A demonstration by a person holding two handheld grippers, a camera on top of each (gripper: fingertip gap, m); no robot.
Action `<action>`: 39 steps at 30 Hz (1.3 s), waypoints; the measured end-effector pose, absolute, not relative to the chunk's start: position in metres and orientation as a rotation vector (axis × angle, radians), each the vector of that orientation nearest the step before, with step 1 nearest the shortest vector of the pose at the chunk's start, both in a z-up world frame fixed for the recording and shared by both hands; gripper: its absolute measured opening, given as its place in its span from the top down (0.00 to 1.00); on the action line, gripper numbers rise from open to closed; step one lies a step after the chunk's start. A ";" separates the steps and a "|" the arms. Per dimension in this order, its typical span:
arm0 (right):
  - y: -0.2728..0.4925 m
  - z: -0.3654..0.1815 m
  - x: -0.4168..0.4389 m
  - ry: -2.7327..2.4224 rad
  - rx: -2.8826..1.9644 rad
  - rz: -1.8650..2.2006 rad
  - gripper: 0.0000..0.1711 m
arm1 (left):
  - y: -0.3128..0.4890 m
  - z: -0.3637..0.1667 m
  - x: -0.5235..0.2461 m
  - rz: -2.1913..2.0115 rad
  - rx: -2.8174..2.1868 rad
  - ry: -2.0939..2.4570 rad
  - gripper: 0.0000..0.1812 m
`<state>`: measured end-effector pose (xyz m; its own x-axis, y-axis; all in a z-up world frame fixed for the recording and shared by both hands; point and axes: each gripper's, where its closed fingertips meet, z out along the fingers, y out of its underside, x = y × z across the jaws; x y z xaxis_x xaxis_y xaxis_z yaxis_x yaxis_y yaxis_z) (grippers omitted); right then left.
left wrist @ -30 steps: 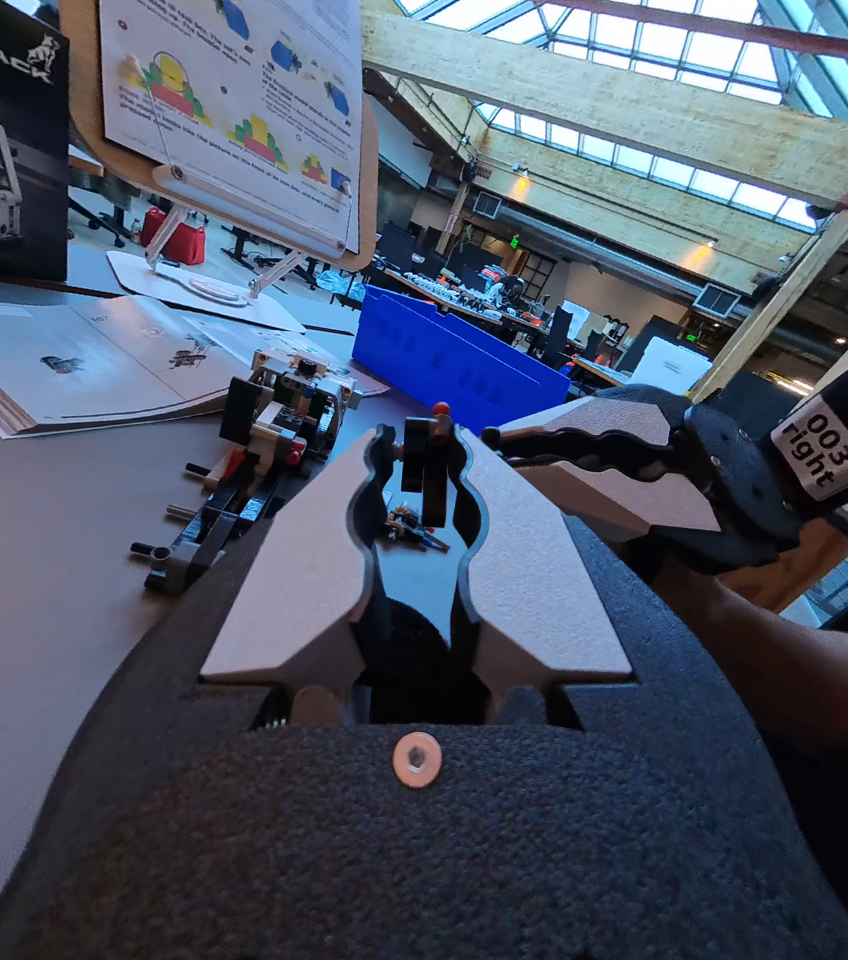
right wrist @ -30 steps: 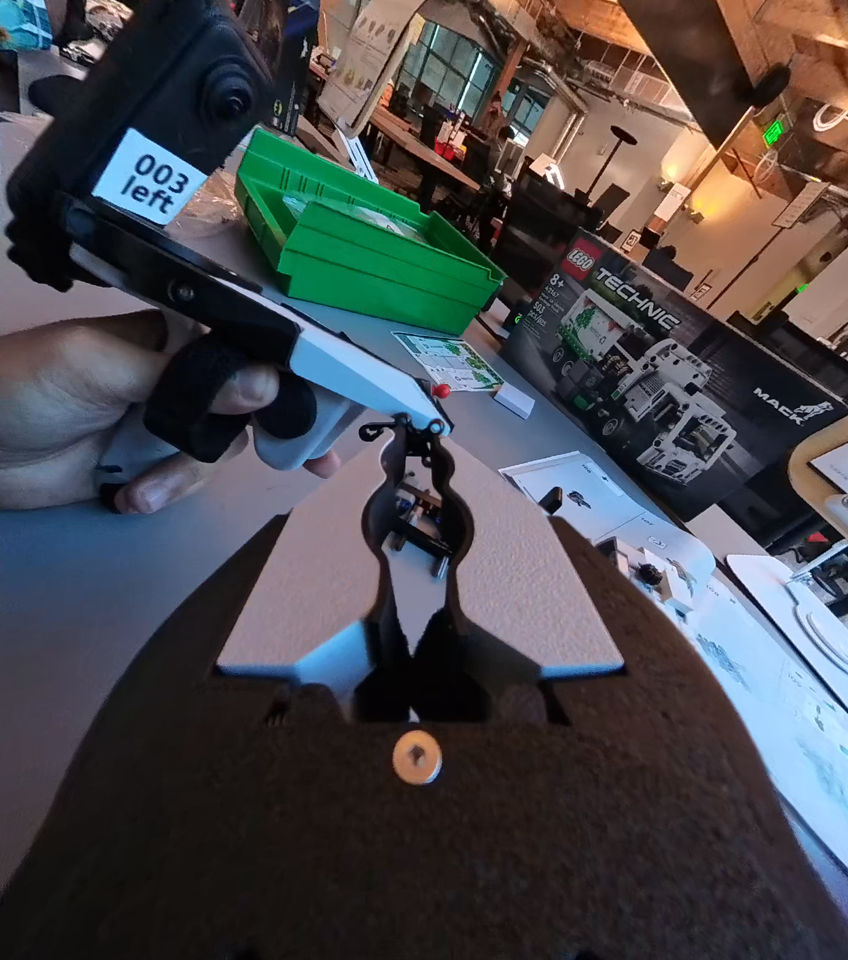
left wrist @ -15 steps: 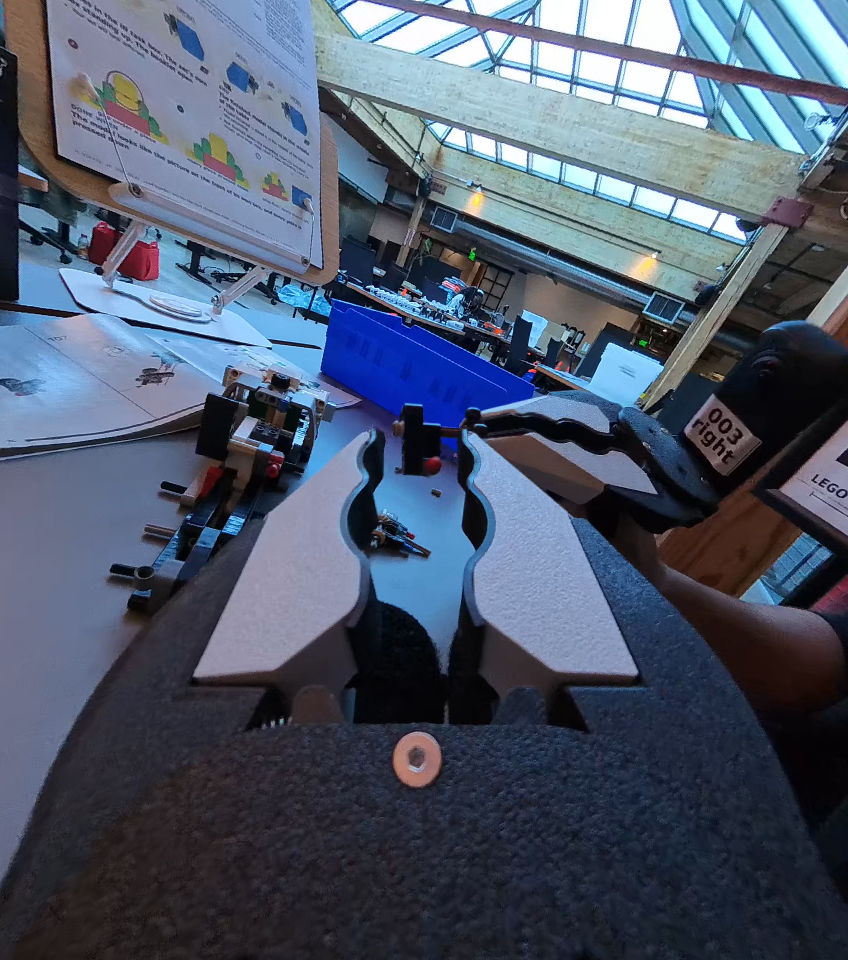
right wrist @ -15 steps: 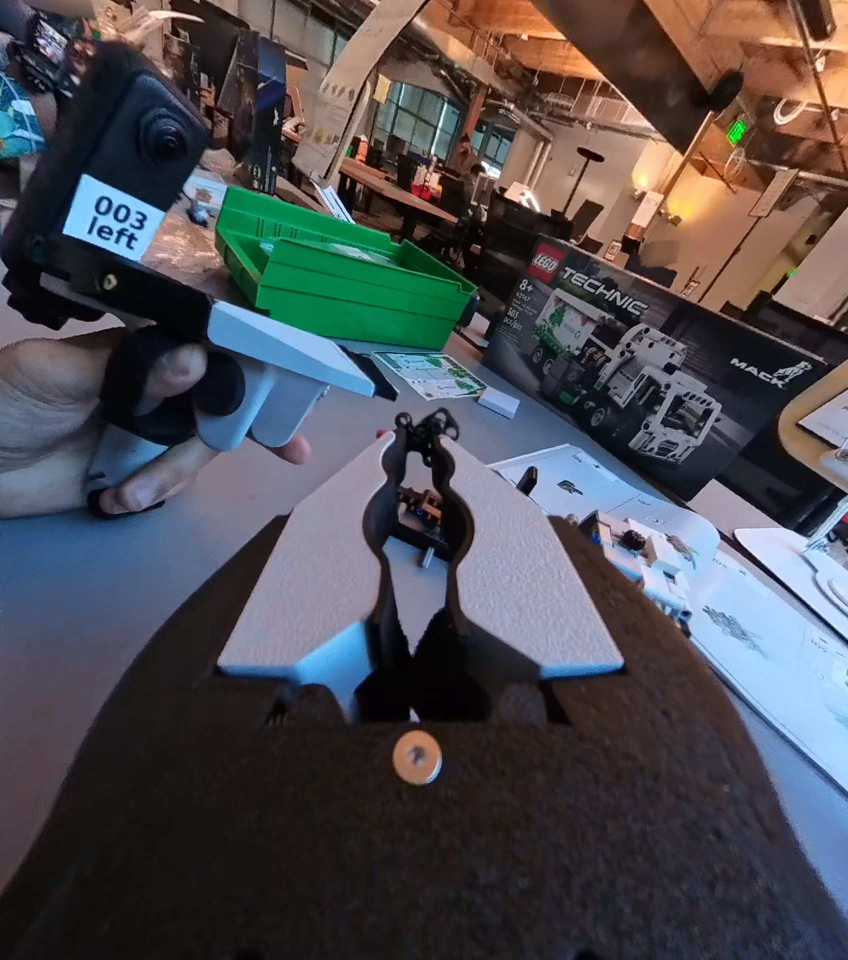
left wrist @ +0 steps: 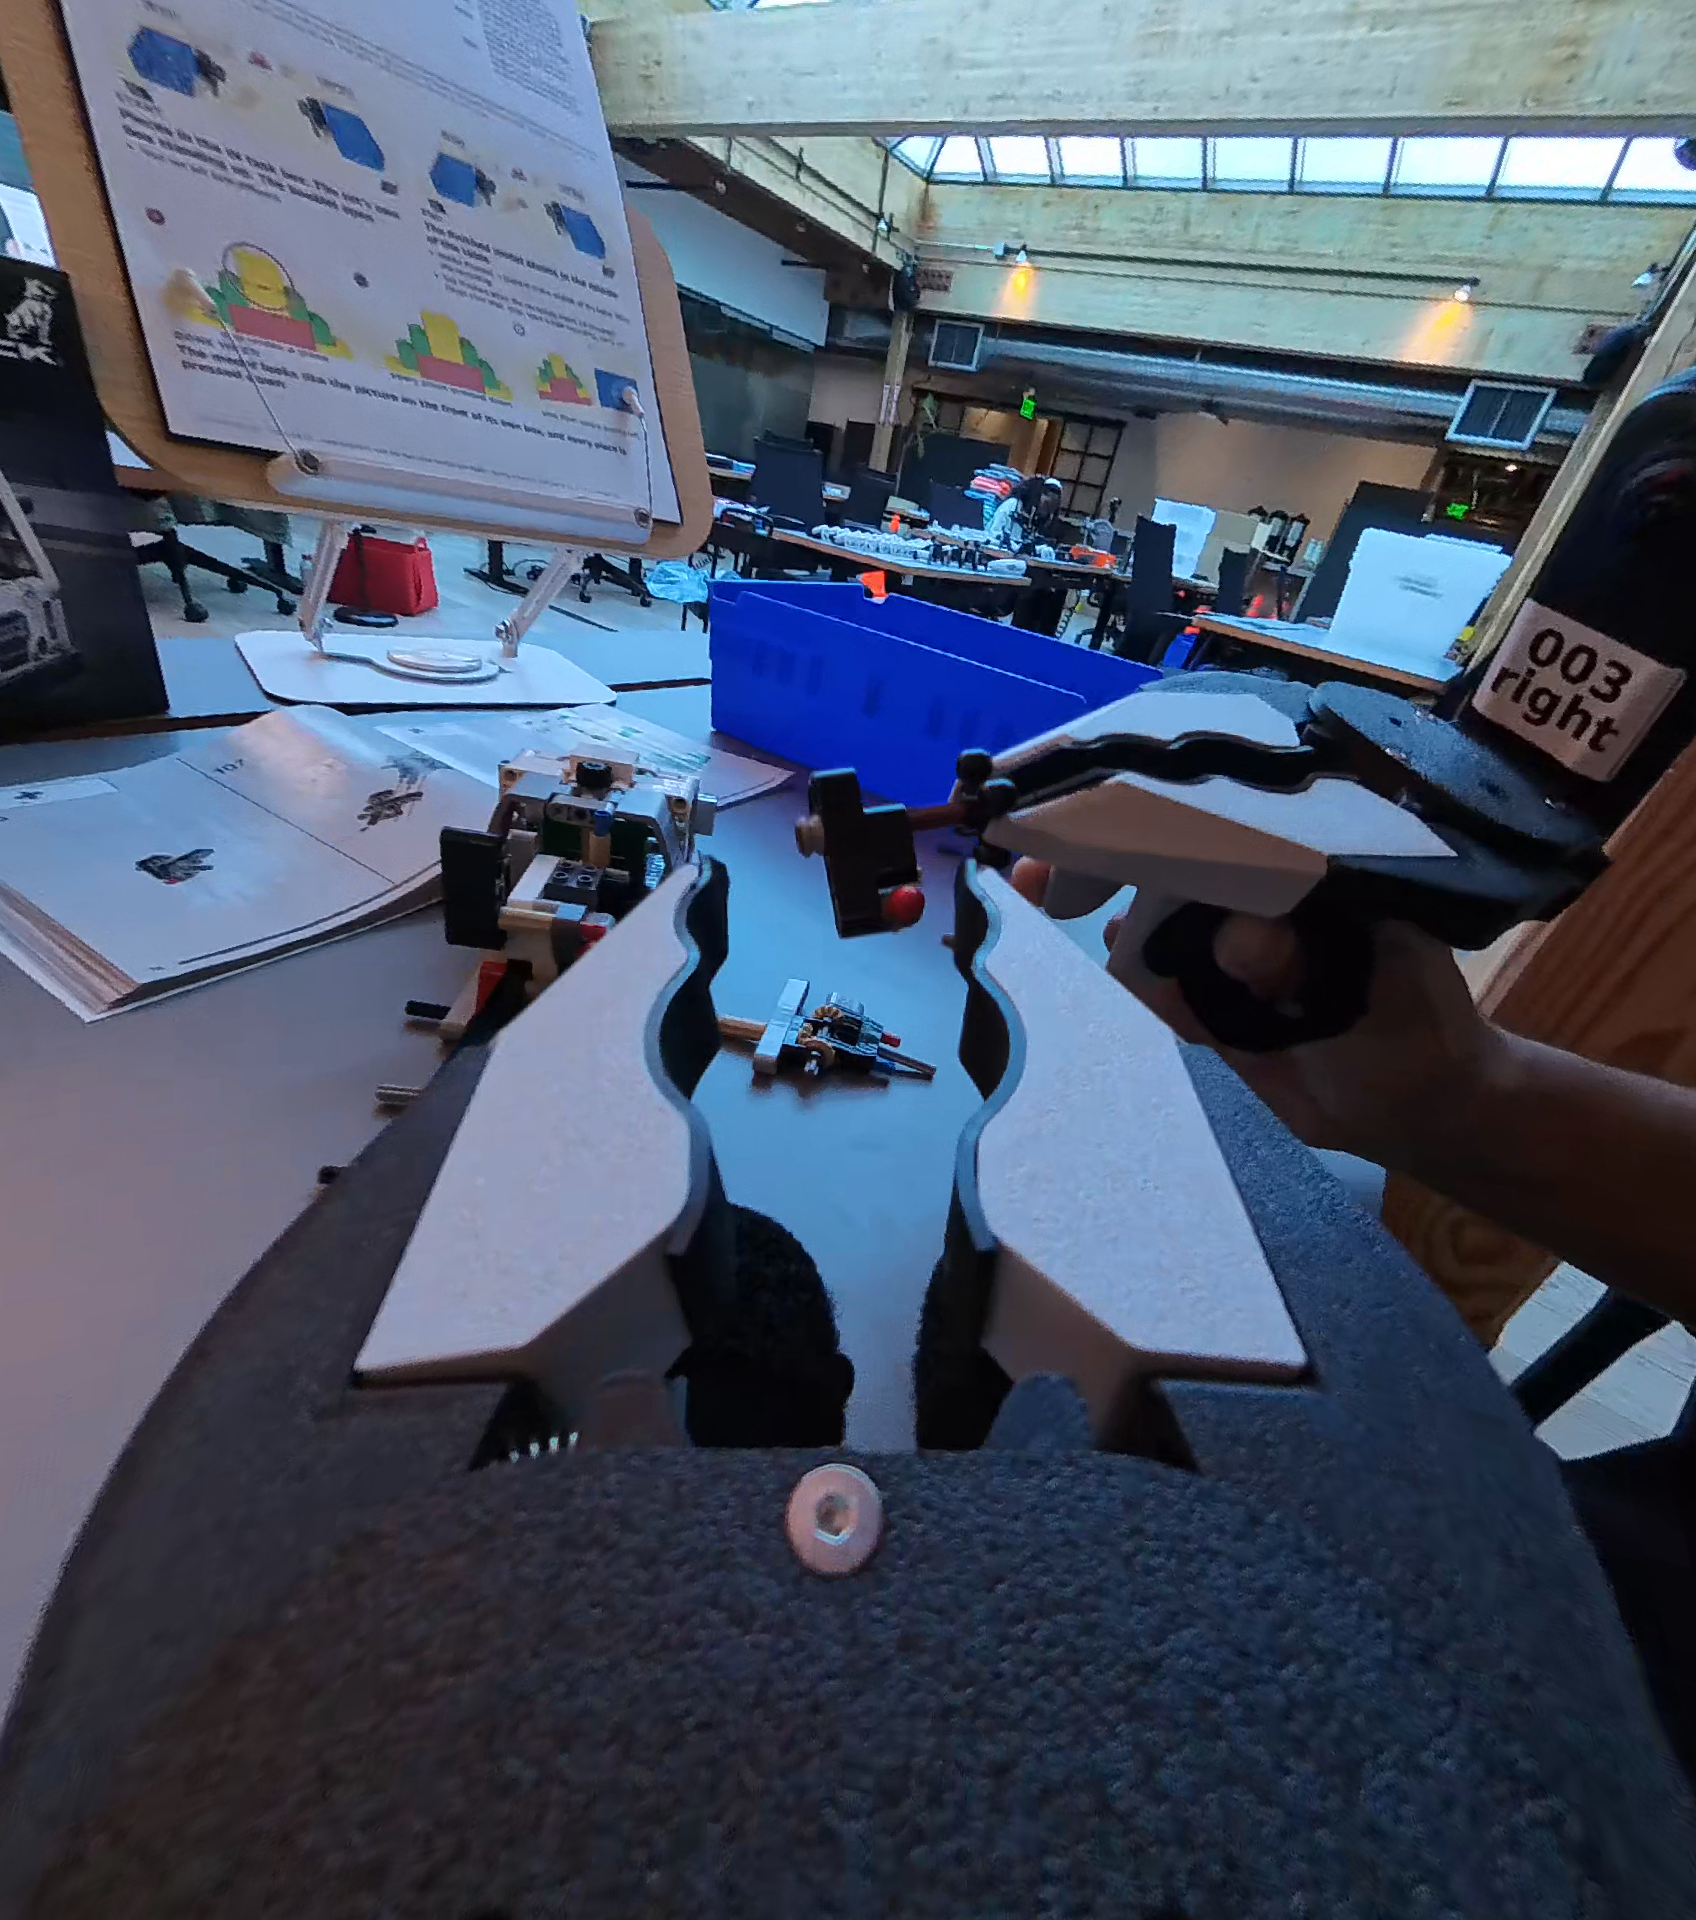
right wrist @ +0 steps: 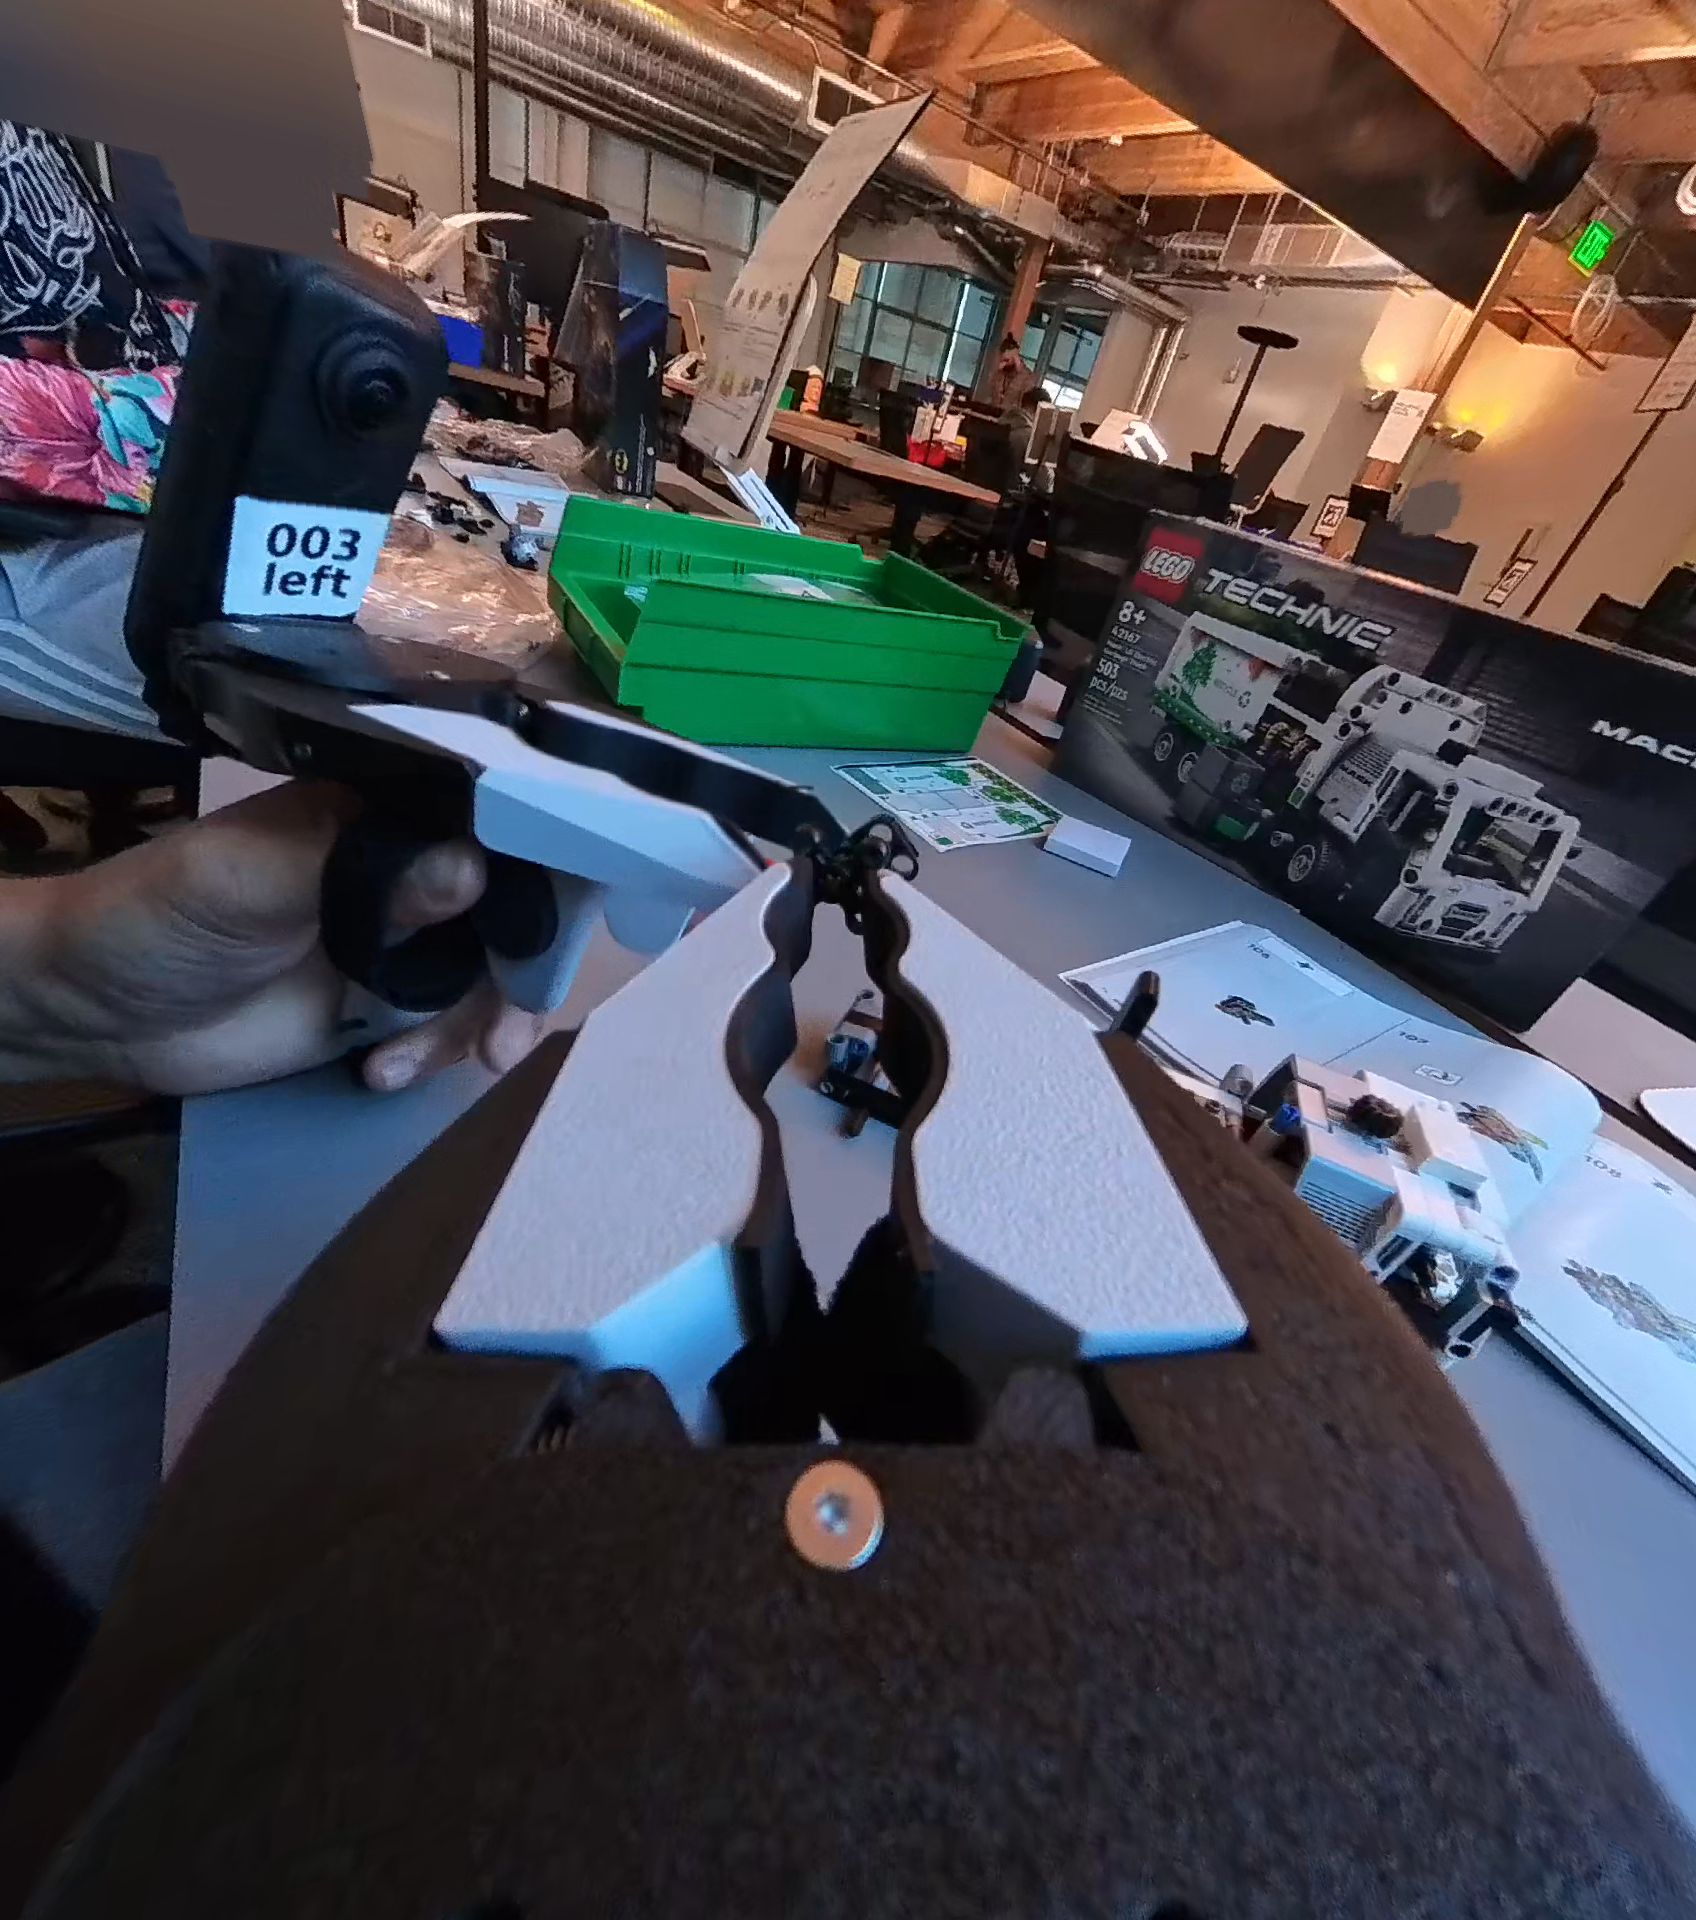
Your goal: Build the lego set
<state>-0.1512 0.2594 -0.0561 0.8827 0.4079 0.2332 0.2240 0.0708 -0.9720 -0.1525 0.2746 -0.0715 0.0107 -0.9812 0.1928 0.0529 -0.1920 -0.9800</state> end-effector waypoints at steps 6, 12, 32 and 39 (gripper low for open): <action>0.258 -0.062 -0.159 -0.569 -1.526 0.146 0.95 | 0.272 -0.073 -0.155 -1.304 -1.288 1.105 0.89; 0.256 -0.062 -0.162 -0.599 -1.507 0.137 0.95 | 0.271 -0.072 -0.157 -1.300 -1.308 1.123 0.90; 0.231 -0.058 -0.169 -0.820 -1.584 1.006 0.70 | 0.235 -0.066 -0.159 -1.611 -1.157 1.271 0.90; 0.227 -0.055 -0.175 -0.738 -1.510 1.226 0.70 | 0.227 -0.060 -0.159 -1.728 -1.136 1.244 0.90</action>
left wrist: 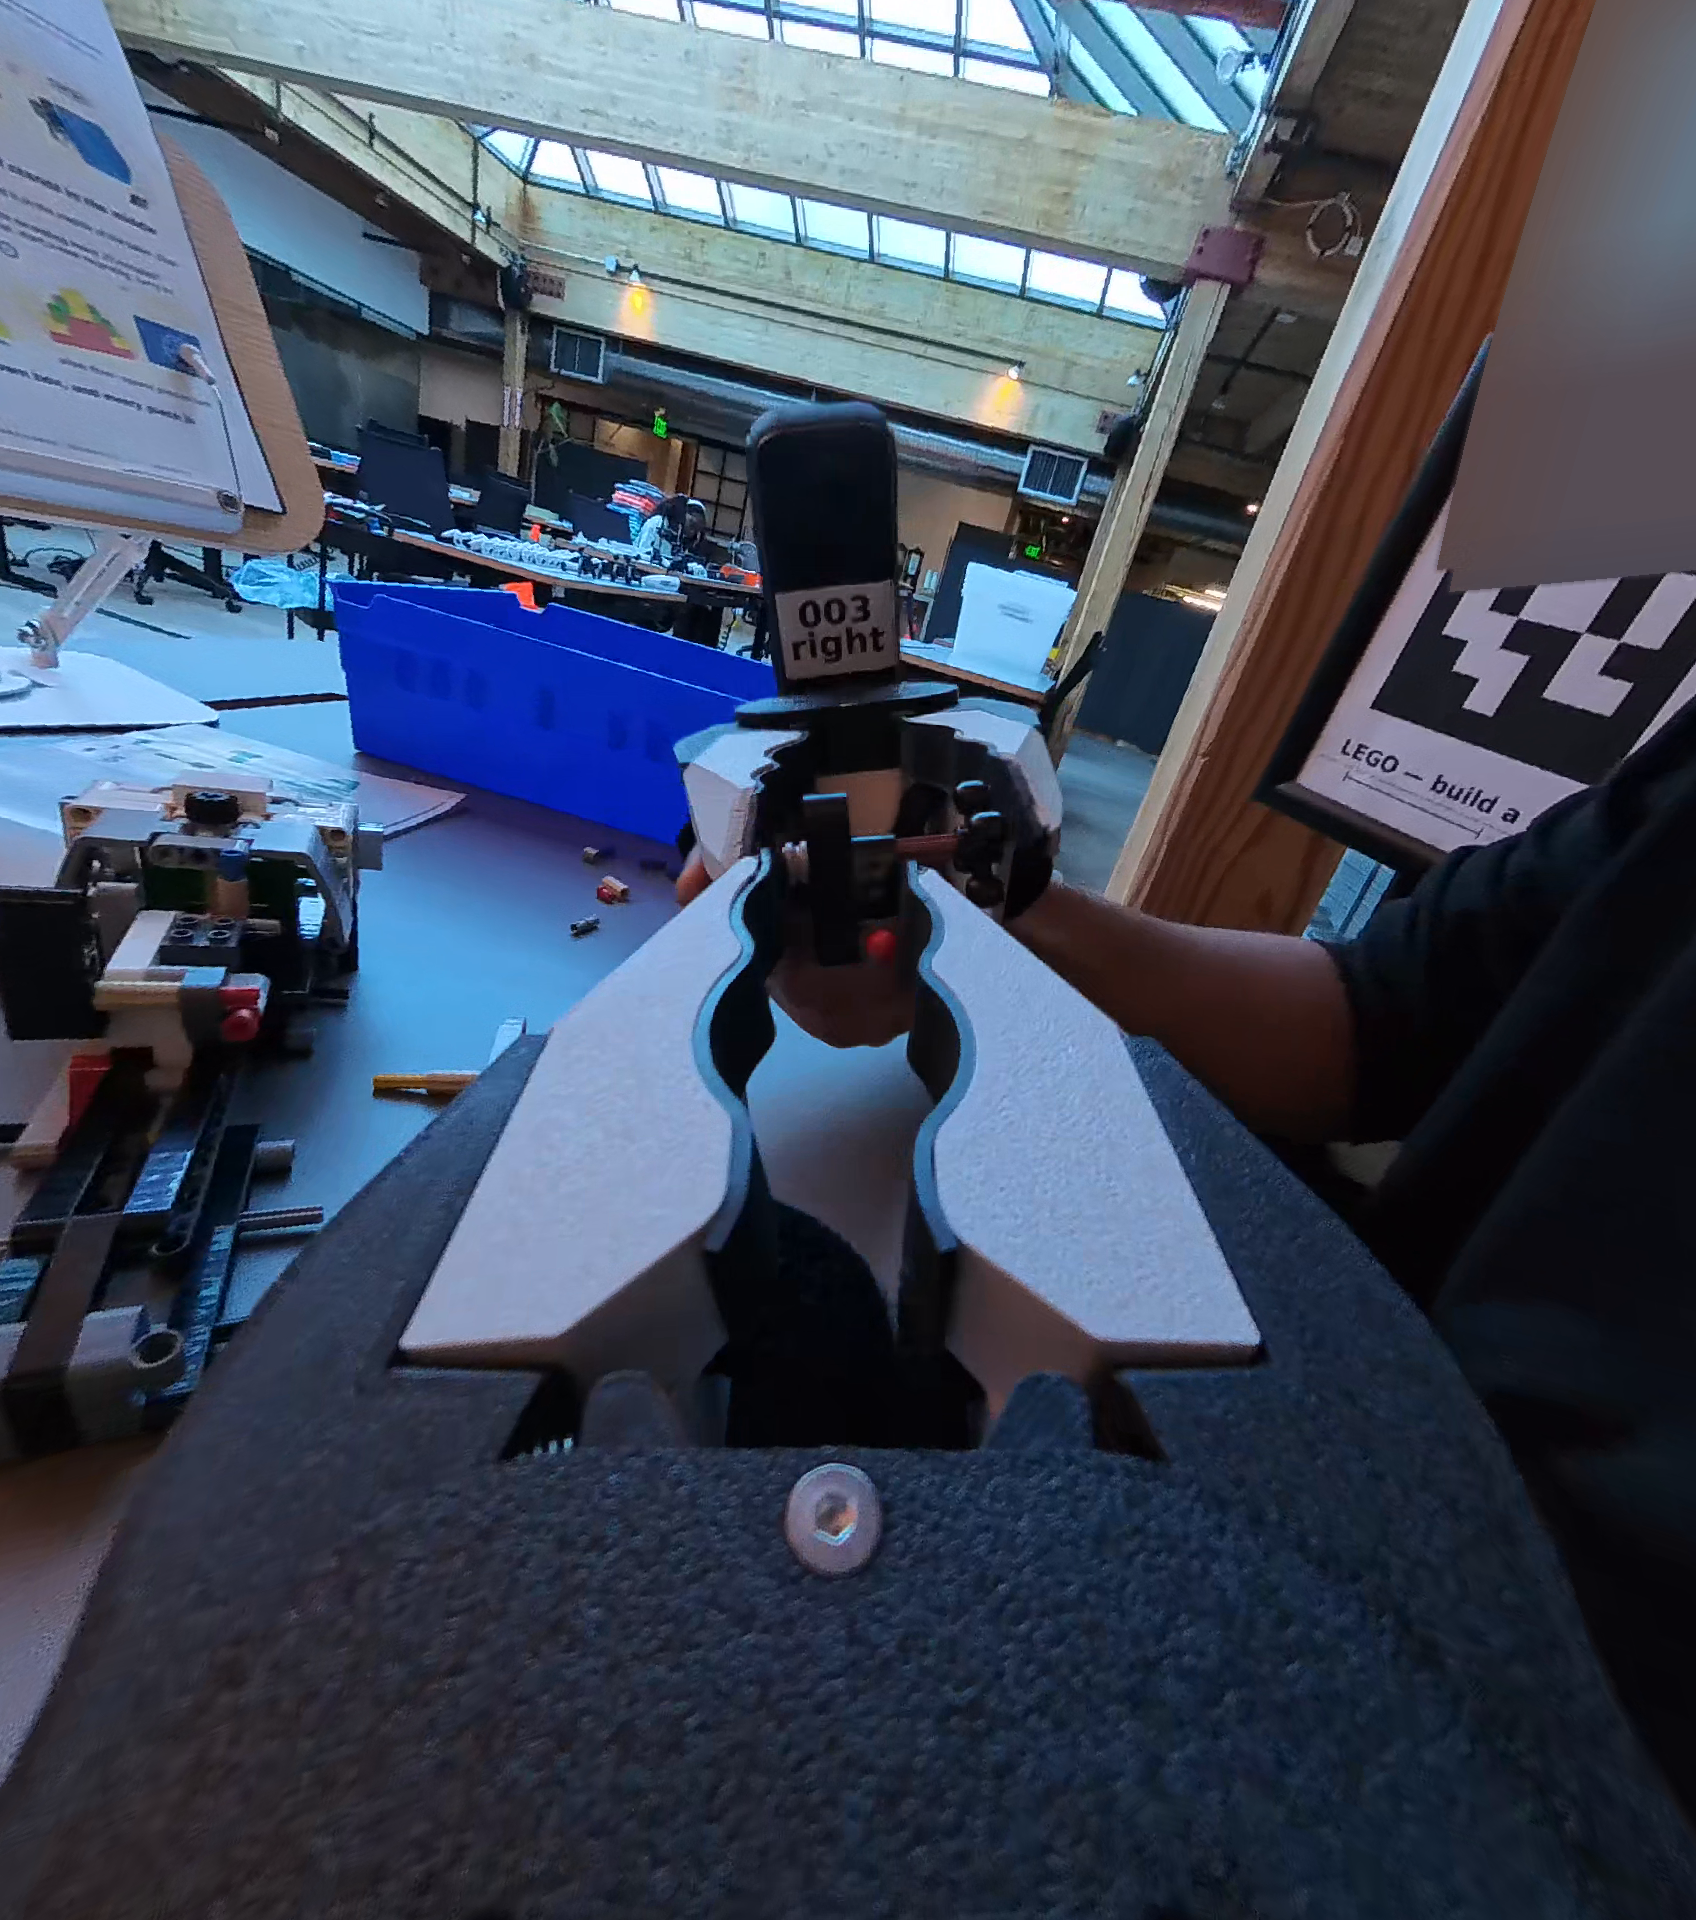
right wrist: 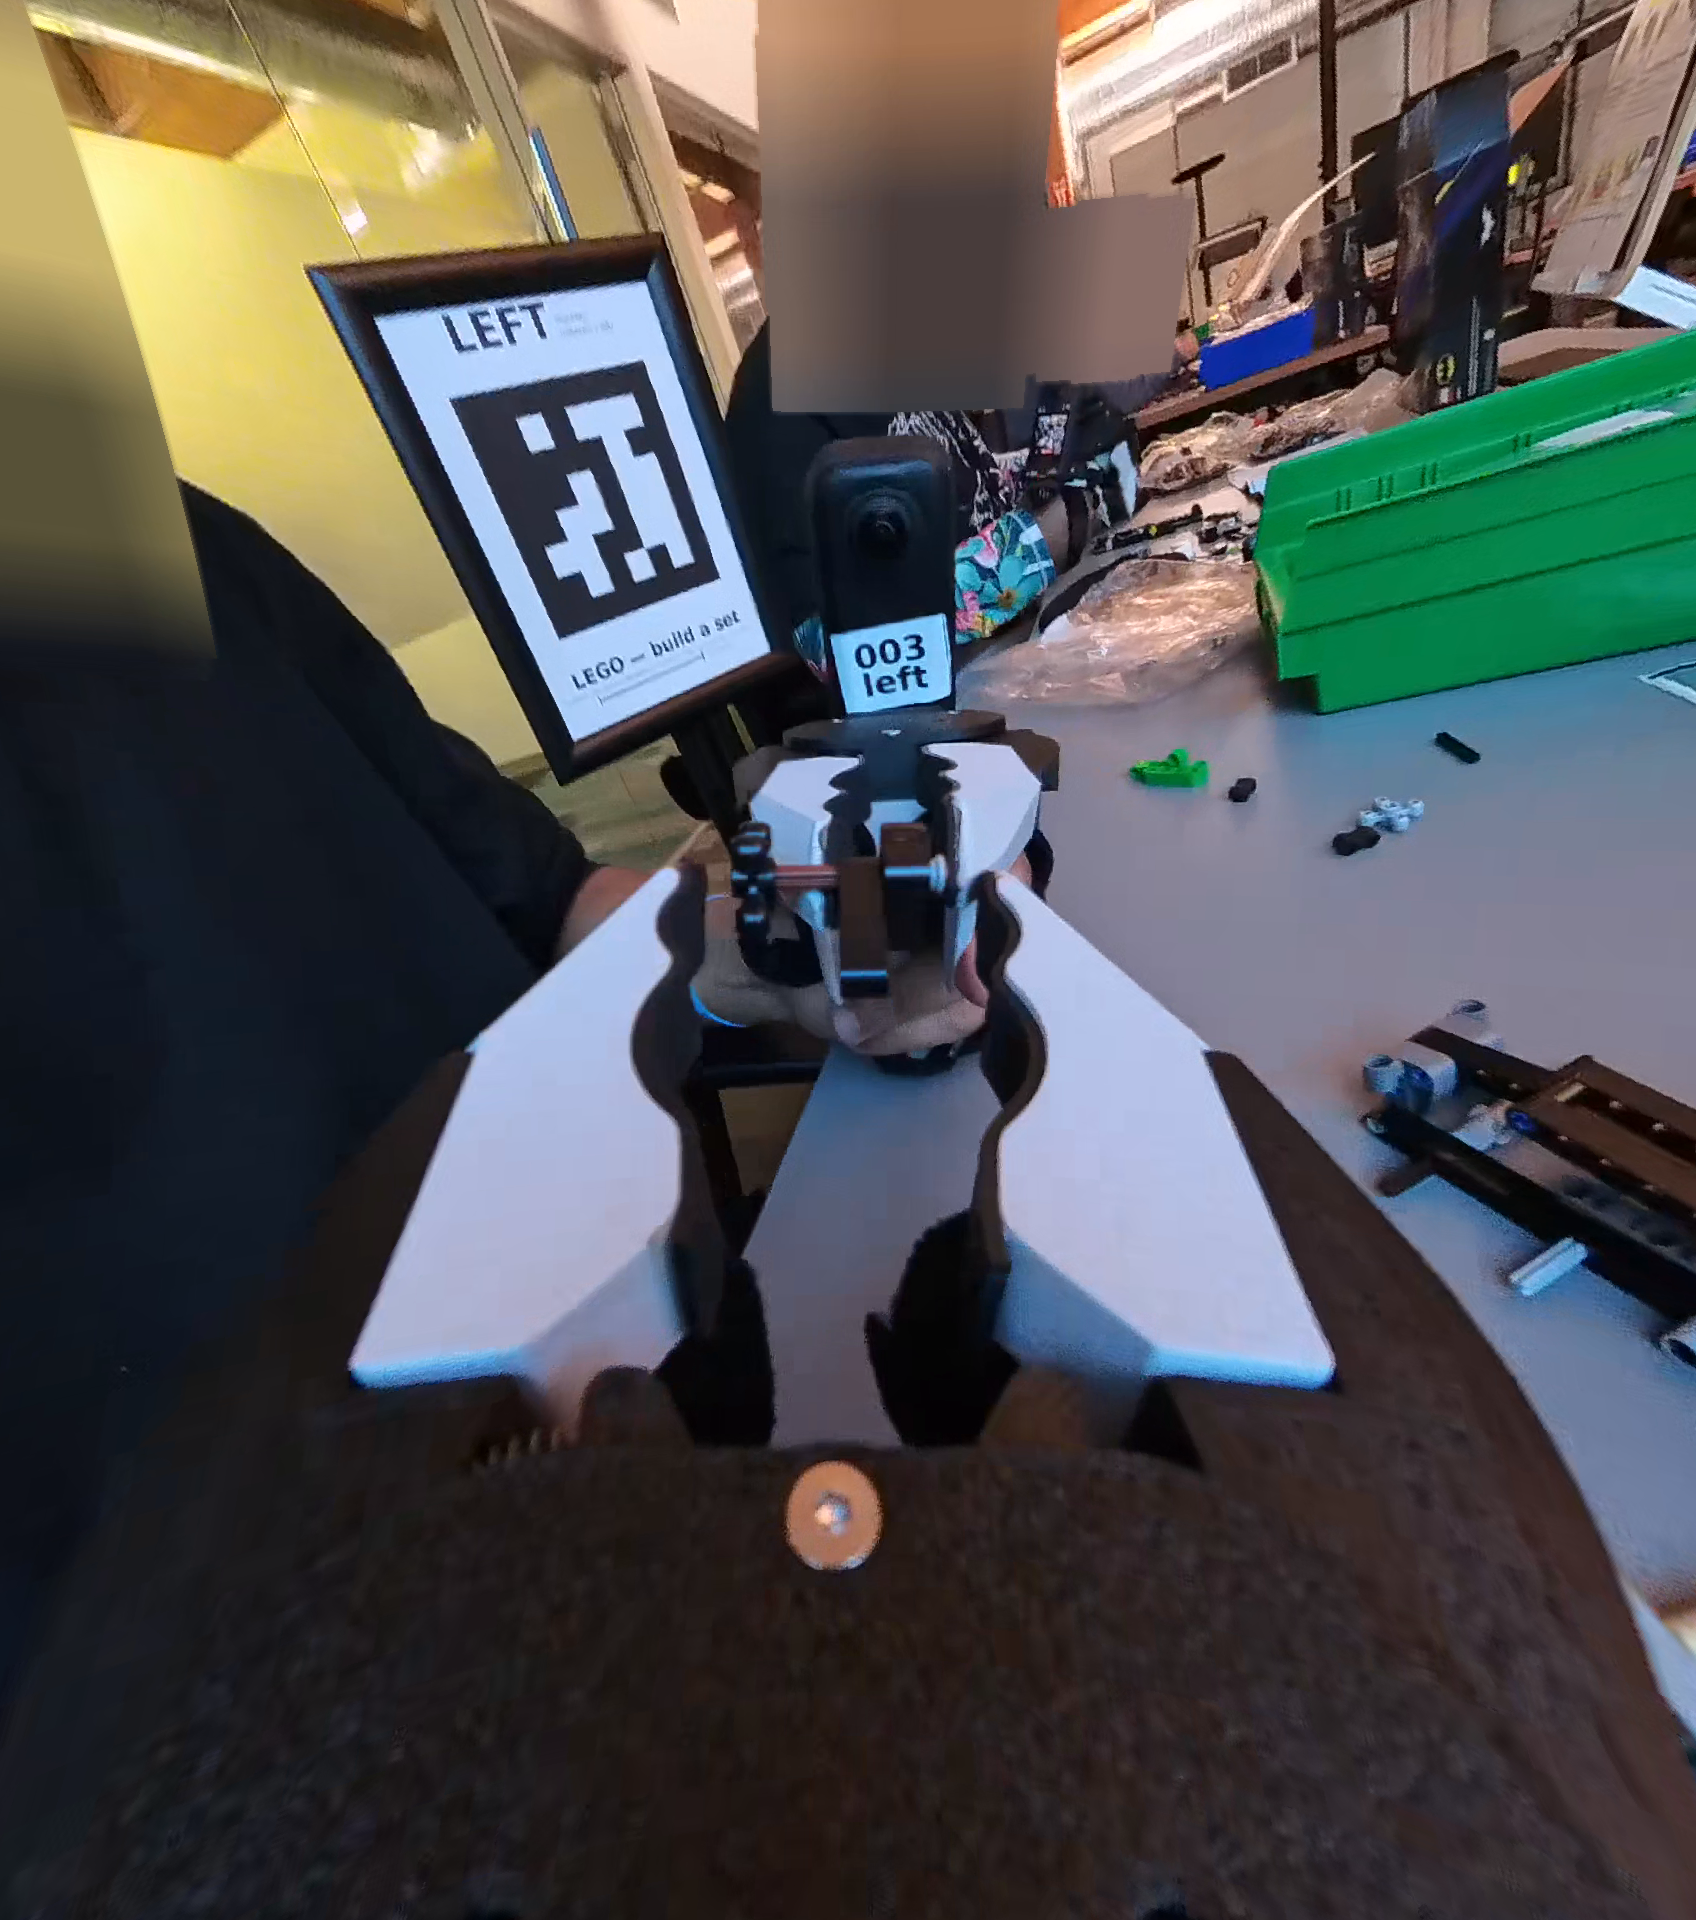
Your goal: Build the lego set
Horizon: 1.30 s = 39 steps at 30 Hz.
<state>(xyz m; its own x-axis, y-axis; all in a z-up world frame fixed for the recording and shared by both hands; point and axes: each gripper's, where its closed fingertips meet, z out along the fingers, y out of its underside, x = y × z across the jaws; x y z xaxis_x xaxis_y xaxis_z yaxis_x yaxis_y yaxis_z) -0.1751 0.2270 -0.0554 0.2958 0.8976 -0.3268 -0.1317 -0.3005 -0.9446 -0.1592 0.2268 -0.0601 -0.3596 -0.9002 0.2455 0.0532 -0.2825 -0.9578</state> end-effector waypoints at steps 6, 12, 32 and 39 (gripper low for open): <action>0.226 -0.053 -0.172 -0.661 -1.482 1.297 0.73 | 0.223 -0.059 -0.157 -1.723 -1.119 1.246 0.90; 0.227 -0.052 -0.169 -0.614 -1.460 1.345 0.73 | 0.224 -0.058 -0.155 -1.718 -1.127 1.215 0.90; 0.229 -0.052 -0.165 -0.624 -1.453 1.295 0.76 | 0.225 -0.058 -0.151 -1.694 -1.141 1.196 0.90; 0.228 -0.051 -0.163 -0.610 -1.459 1.333 0.77 | 0.223 -0.057 -0.152 -1.750 -1.134 1.211 0.89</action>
